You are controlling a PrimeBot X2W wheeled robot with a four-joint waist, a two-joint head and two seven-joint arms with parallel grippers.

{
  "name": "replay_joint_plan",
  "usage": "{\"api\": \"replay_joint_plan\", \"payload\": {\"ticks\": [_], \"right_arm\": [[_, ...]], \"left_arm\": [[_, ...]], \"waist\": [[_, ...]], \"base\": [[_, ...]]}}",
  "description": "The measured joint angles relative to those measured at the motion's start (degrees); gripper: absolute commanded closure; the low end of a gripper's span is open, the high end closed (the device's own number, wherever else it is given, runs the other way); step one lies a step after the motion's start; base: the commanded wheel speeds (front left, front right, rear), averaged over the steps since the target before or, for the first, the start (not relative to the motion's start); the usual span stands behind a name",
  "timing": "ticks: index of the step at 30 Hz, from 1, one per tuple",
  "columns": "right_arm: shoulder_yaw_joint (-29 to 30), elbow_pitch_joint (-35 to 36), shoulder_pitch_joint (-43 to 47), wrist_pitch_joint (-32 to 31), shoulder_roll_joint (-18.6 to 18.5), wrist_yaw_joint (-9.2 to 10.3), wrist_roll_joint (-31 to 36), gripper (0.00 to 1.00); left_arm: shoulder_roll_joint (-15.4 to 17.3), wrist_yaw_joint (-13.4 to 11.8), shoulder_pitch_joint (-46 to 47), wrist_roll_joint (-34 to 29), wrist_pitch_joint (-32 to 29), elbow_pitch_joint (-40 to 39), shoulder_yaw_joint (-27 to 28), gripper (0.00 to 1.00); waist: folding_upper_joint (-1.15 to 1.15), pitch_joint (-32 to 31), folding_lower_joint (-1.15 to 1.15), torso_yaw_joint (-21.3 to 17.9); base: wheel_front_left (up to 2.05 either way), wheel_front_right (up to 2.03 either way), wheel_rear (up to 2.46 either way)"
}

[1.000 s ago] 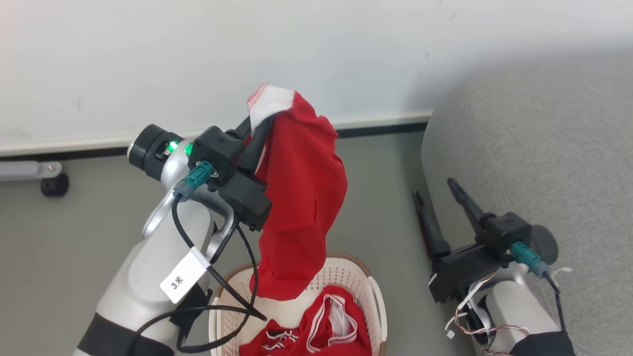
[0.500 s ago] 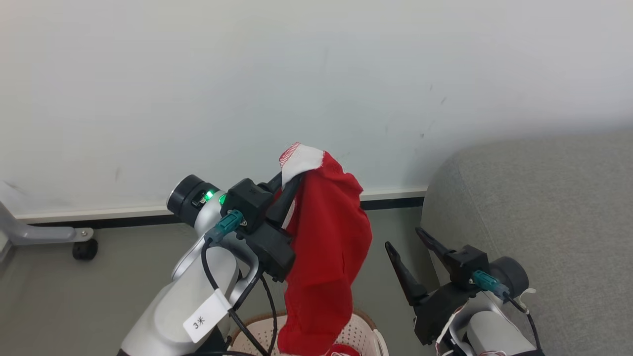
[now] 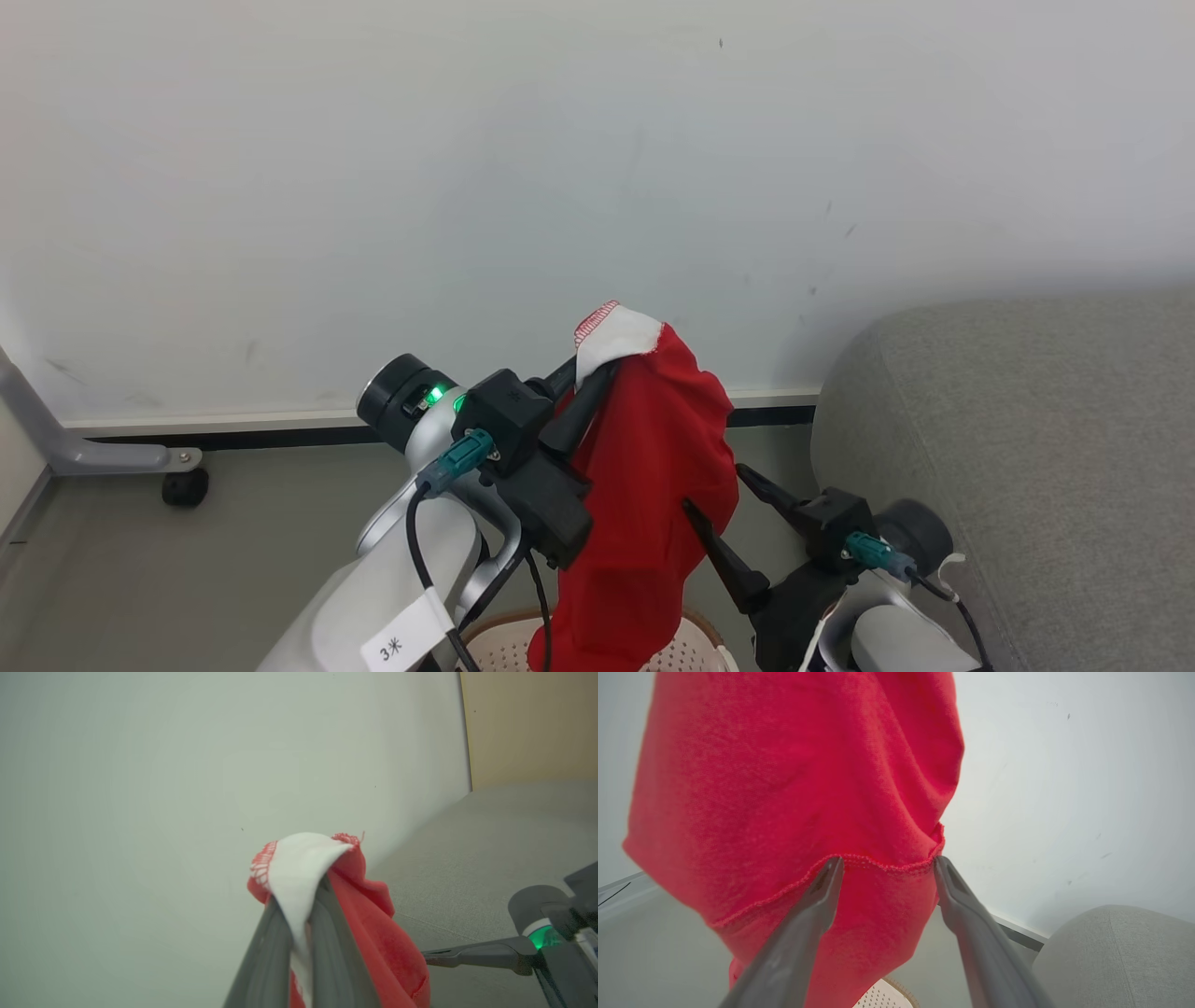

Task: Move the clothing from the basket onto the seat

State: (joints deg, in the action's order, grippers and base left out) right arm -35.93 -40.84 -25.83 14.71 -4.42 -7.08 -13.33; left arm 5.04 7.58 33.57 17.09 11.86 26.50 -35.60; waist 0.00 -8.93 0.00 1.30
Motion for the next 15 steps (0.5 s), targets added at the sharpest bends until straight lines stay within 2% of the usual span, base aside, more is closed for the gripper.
{"api": "replay_joint_plan", "payload": {"ticks": [11,15], "right_arm": [[-4.3,-2.5,-5.2,0.0,-3.0,0.0,-4.5,0.0],[-8.9,-2.8,-7.3,0.0,-3.1,-0.01,-5.8,0.0]], "left_arm": [[0.7,0.0,-0.4,0.7,-1.7,-3.4,-0.5,1.0],[0.8,0.0,-0.4,0.9,-2.5,-4.3,-0.7,1.0]], "waist": [[0.0,-0.2,0.0,0.8],[0.0,0.0,0.0,1.1]], "base": [[0.0,0.0,0.0],[0.0,0.0,0.0]]}}
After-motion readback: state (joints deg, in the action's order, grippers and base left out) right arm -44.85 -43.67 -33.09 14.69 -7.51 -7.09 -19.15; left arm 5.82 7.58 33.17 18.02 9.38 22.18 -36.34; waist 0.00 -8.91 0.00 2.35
